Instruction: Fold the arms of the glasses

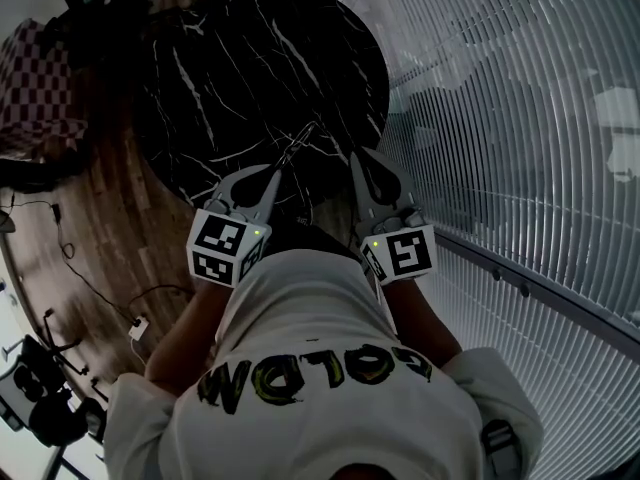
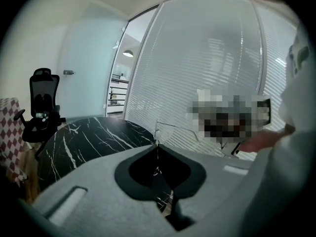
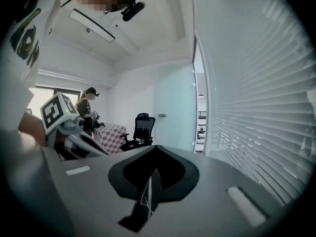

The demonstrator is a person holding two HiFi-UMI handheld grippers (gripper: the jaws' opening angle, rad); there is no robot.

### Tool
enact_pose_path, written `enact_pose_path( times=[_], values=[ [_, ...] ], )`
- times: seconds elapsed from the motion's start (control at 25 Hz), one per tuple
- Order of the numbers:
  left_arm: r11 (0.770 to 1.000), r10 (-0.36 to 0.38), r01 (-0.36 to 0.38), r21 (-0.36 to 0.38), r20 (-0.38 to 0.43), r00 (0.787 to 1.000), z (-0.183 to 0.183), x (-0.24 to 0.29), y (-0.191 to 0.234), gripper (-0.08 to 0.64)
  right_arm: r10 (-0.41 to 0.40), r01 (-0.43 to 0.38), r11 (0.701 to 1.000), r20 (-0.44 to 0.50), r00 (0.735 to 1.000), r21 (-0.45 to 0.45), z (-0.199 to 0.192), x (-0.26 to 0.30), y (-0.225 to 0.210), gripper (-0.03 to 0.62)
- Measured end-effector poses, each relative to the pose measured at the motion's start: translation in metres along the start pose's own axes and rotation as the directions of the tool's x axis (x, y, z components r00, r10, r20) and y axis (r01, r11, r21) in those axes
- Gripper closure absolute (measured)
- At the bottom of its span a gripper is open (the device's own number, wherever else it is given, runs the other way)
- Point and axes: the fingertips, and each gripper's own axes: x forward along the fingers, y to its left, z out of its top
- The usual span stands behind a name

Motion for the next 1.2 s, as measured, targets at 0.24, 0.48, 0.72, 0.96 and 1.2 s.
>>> enact_pose_path(
  times=[0.24,0.48,0.72,0.96,1.2],
  values=[
    [1.0,-0.017,0.017,-0.008,0.009,1.0,0.002,-0.002,-0.003,0.555,-0.056,0.056,0.998,-0.075,0.996,0.008,-0.04,0.003,-0.028,0.591],
    [1.0,-0.023,0.023,-0.01,0.014,1.0,0.004,-0.003,-0.004,0.555,0.004,-0.001,1.0,-0.108,0.994,0.024,-0.053,0.007,-0.013,0.591],
    [0.999,-0.033,0.033,-0.006,0.012,0.999,0.005,0.0,-0.008,0.555,0.057,-0.05,0.997,-0.109,0.992,0.067,-0.053,0.013,0.008,0.591],
    [0.999,-0.036,0.036,0.004,0.007,0.999,0.004,0.002,-0.009,0.555,0.099,-0.086,0.99,-0.109,0.989,0.115,-0.056,0.013,0.018,0.591],
    [0.998,-0.054,0.054,0.007,0.006,0.999,0.004,0.002,-0.013,0.555,0.154,-0.137,0.975,-0.087,0.984,0.178,-0.052,0.019,0.033,0.591]
  ],
)
